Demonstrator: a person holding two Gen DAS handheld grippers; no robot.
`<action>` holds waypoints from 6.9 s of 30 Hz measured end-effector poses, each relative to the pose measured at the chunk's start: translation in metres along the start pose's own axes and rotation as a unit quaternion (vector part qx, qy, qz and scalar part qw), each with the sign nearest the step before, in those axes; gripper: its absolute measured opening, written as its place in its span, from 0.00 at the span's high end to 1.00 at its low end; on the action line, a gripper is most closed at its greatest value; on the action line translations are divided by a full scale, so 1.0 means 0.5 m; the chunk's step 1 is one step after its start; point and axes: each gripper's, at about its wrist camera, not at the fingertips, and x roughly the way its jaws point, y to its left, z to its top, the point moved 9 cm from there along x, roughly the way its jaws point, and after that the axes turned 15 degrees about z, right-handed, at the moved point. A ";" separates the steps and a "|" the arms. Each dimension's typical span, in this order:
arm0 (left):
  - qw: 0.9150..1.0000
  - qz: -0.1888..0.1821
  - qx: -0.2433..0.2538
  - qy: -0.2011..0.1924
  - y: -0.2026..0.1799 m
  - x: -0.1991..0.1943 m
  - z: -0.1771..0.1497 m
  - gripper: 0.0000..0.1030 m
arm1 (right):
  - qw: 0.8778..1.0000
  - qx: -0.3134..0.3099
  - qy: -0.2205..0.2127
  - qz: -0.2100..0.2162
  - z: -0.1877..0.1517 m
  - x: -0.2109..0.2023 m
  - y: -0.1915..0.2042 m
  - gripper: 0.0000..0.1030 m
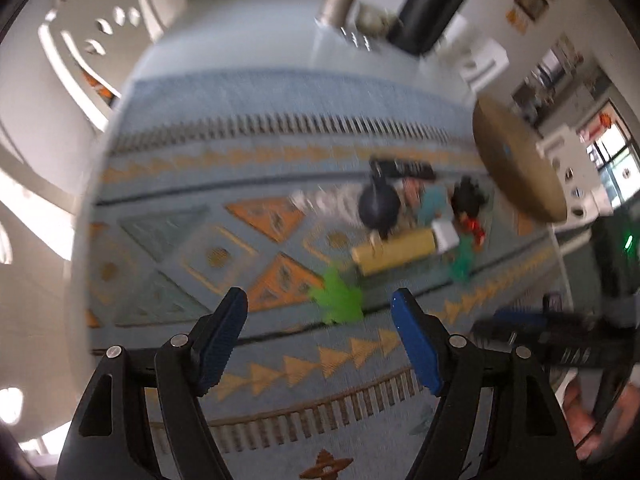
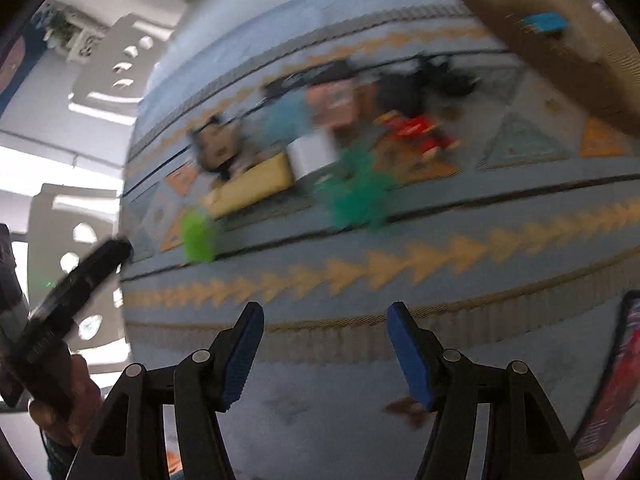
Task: Organize rigid objects
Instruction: 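Grasp the green leaf toy with the right tool while the left tool grasps another green toy, then carry both green toys over the amber plate and open both tools, then move both tools back over the remaining objects on the rug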
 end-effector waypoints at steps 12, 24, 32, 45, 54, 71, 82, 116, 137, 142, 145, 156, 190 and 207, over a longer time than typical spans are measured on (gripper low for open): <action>0.999 -0.004 0.036 0.037 -0.040 0.061 -0.027 0.30 | 0.999 -0.044 -0.011 -0.004 0.082 0.023 -0.003 0.39; 0.998 -0.010 0.040 0.040 -0.050 0.078 -0.020 0.31 | 0.997 -0.061 -0.031 -0.026 0.088 0.024 -0.026 0.41; 0.996 0.024 0.081 0.032 -0.071 0.088 -0.019 0.46 | 0.991 -0.102 -0.035 -0.078 0.089 0.042 -0.023 0.54; 0.996 0.015 0.081 0.020 -0.066 0.078 -0.026 0.65 | 0.989 -0.118 -0.046 -0.083 0.063 -0.002 -0.035 0.67; 0.995 -0.004 0.101 -0.009 -0.094 0.020 -0.033 0.65 | 0.987 -0.122 -0.067 -0.082 0.021 -0.060 -0.039 0.67; 0.991 -0.014 0.130 -0.018 -0.160 -0.013 -0.080 0.65 | 0.993 -0.065 -0.057 -0.074 -0.057 -0.055 -0.110 0.67; 0.994 -0.006 0.107 -0.022 -0.139 -0.031 -0.096 0.65 | 0.995 -0.086 -0.042 0.001 -0.010 -0.042 -0.060 0.55; 0.996 0.008 0.077 -0.040 -0.149 -0.076 -0.066 0.65 | 0.984 -0.168 -0.009 -0.059 -0.059 0.000 -0.024 0.67; 0.946 -0.095 0.111 -0.288 -0.545 -0.391 0.325 0.65 | 0.935 -0.111 -0.336 -0.035 0.246 -0.704 -0.079 0.67; 0.955 -0.077 0.119 -0.260 -0.594 -0.326 0.318 0.65 | 0.943 -0.093 -0.316 -0.047 0.269 -0.697 -0.158 0.67; 0.969 -0.068 0.103 -0.212 -0.595 -0.243 0.303 0.65 | 0.956 -0.078 -0.280 -0.043 0.268 -0.638 -0.214 0.67; 0.991 -0.066 0.074 -0.089 -0.626 -0.057 0.227 0.65 | 0.991 -0.008 -0.132 -0.023 0.212 -0.411 -0.369 0.67; 0.976 0.051 -0.127 -0.171 -0.044 -0.307 0.175 0.43 | 0.986 -0.048 -0.156 -0.022 0.141 -0.398 -0.165 0.38; 0.991 0.006 -0.081 -0.107 0.052 -0.233 0.102 0.38 | 0.991 -0.073 -0.109 -0.007 0.051 -0.234 0.017 0.38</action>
